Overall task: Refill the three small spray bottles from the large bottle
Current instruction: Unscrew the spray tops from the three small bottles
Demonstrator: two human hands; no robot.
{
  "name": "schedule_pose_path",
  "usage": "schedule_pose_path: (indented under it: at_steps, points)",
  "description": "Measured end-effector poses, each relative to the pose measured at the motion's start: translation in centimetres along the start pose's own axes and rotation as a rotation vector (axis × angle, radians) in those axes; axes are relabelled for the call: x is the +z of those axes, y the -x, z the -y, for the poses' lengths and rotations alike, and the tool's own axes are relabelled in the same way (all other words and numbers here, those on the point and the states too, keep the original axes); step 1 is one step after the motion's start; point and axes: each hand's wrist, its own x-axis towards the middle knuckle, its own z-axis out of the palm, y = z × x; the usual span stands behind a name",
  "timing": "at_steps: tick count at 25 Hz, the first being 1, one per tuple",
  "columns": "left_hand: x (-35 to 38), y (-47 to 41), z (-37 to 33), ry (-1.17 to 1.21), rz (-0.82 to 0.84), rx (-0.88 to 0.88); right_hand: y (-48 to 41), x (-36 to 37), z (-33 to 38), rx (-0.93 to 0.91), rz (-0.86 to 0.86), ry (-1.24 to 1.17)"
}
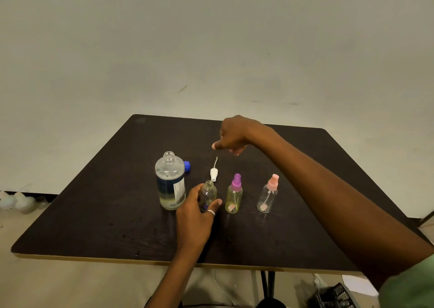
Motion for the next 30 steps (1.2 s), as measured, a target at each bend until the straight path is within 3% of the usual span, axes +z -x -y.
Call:
schedule_pose_path:
  at_steps: [7, 23, 27, 30]
  points:
    - [-0.1, 0.1, -0.3, -0.039, 0.009, 0.019, 6.6, 1.5, -1.0, -0.166, 0.069, 0.078]
    - [0.3, 1.9, -0.5, -0.107, -0.034, -0.049, 6.7, 5.2, -1.7, -0.215, -0.022, 0.071]
    - [1.2, 5.7, -2.0, -0.180, -0.134, 0.181, 6.9, 5.3, -2.0, -0.185, -0.018, 0.086]
    - [2.9, 6.9, -3.4, -0.194, -0.058, 0.319, 7.6, 5.3, -2.1, -0.178, -0.020, 0.093]
